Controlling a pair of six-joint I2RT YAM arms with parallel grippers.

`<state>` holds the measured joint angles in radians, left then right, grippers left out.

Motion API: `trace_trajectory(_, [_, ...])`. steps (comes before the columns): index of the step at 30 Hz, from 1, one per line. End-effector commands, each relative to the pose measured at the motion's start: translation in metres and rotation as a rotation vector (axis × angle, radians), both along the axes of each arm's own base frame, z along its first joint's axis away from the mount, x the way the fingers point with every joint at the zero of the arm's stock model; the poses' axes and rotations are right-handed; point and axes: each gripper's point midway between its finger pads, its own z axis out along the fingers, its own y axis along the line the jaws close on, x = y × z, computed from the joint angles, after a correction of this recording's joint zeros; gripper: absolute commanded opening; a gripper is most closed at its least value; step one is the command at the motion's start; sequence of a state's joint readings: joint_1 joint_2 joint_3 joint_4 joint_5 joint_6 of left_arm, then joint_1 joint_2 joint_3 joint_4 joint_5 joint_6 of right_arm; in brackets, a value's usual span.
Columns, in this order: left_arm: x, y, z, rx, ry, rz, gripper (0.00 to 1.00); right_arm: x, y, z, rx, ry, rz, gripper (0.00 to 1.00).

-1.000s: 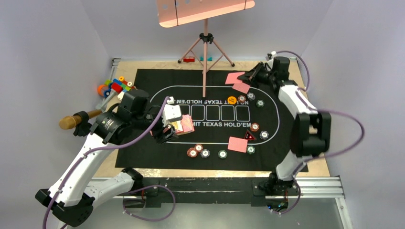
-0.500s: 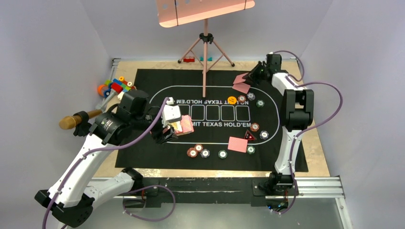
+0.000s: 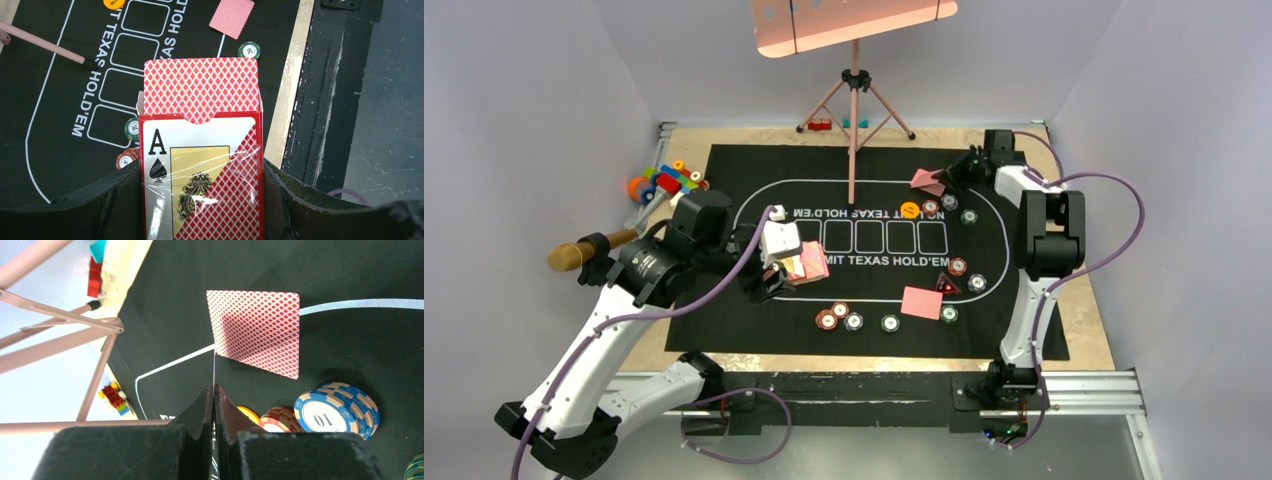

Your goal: Distribute texas hold em gaming equipment

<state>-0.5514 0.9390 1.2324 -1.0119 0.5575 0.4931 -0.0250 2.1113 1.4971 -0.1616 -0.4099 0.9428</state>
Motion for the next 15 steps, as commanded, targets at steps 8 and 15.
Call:
trace_trajectory(8, [-0.003, -0.003, 0.022, -0.057, -0.067, -0.024, 0.0, 0.017, -0.008, 0.011, 0.039, -0.063, -0.072, 0.47])
trace_trajectory(15, [-0.005, -0.002, 0.022, -0.058, -0.065, -0.026, 0.0, 0.0, -0.01, 0.021, -0.014, -0.038, -0.035, 0.76])
